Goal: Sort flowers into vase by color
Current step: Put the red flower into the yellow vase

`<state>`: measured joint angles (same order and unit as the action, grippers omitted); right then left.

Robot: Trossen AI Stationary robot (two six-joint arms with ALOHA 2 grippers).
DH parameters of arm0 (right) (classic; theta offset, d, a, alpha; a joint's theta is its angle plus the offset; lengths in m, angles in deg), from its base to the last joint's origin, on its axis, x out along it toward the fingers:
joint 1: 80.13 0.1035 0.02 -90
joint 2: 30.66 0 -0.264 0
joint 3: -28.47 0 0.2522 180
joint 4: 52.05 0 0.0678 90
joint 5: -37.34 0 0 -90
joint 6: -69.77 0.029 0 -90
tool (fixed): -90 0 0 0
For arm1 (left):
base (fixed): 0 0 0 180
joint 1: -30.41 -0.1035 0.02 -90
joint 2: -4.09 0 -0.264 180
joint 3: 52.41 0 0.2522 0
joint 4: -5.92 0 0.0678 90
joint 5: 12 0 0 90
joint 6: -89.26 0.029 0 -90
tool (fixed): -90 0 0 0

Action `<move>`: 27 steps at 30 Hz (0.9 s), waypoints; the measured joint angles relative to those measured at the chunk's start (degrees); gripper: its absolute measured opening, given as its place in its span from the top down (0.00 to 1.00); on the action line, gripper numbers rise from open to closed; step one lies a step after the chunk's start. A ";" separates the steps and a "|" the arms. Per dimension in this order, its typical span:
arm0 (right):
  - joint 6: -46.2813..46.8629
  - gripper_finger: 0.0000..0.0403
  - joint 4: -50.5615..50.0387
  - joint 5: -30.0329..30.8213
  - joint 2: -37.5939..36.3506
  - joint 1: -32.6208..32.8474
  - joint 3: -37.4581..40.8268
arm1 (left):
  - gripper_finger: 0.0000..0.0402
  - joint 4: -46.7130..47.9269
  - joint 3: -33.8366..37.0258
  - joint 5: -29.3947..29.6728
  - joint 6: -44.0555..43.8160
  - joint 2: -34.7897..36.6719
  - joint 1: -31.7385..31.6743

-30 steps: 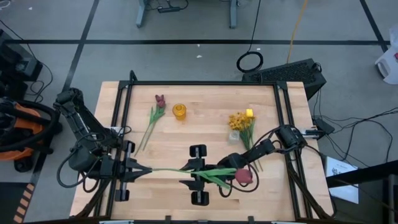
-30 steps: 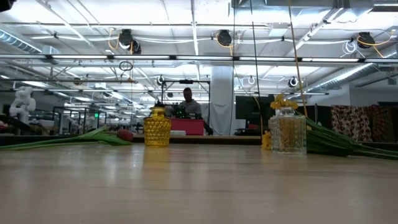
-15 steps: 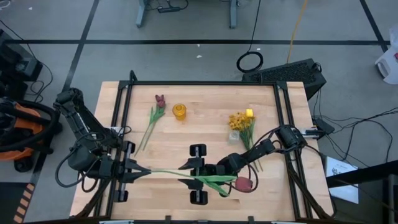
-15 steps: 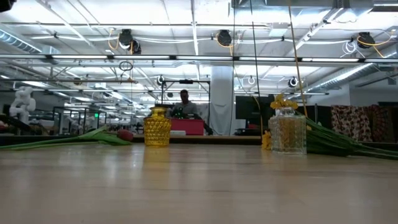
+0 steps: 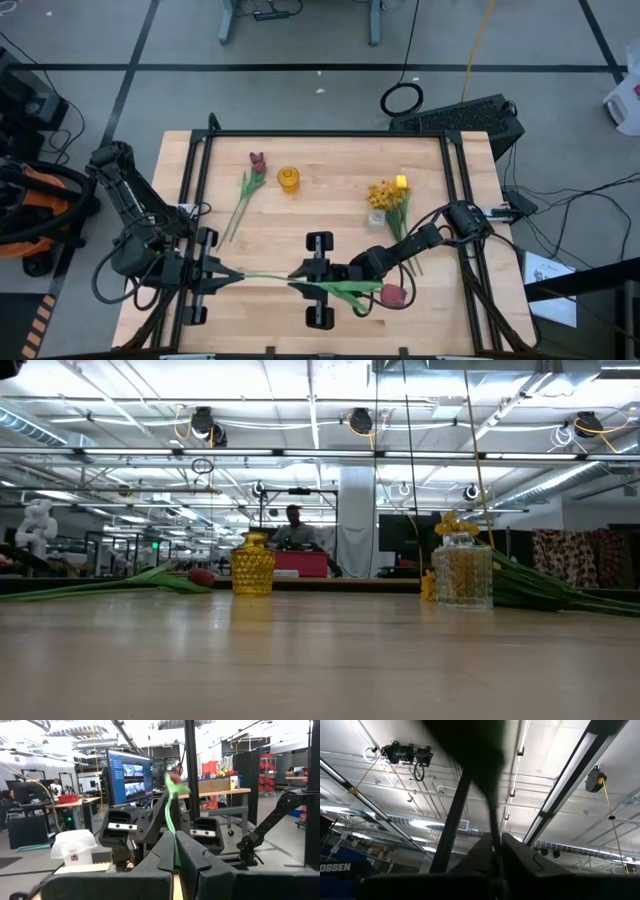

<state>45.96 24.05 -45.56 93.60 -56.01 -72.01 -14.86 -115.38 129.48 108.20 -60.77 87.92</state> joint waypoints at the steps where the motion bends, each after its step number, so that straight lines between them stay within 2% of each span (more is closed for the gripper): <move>1: -0.19 0.97 0.01 -0.01 0.00 0.00 0.00 | 0.98 0.38 0.00 0.00 -0.29 0.00 0.00; 6: 0.34 0.98 0.01 0.19 0.00 0.00 0.00 | 0.98 1.58 0.00 0.68 -0.65 0.00 0.02; 9: 0.64 0.99 0.01 0.41 0.00 0.13 0.00 | 0.94 2.87 0.00 0.78 -0.64 0.00 0.04; 12: 0.92 0.99 -0.20 1.48 0.00 0.60 0.00 | 0.85 4.94 0.00 1.25 -2.09 0.00 0.92; 15: 0.41 1.00 -1.99 4.96 -0.01 1.62 0.00 | 0.70 8.17 0.00 2.66 -4.91 0.02 2.99; 17: 0.18 1.00 -3.99 7.40 -0.04 2.26 0.00 | 0.59 9.89 0.00 6.36 -7.02 0.10 4.91; 21: 0.00 1.00 -7.97 12.26 -0.61 3.78 0.02 | 0.41 12.23 0.00 18.10 -8.40 0.11 9.55; 24: -0.70 1.00 -15.21 17.83 -2.08 5.22 0.02 | 0.34 12.59 0.00 24.58 -8.75 0.20 13.02; 27: 1.22 1.00 -28.52 24.15 -4.96 6.56 0.02 | 0.33 12.07 0.00 26.82 -9.74 0.20 15.09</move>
<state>47.17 -4.47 -21.41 88.64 -49.45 -71.99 -2.79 -115.38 156.30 98.46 -60.57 103.01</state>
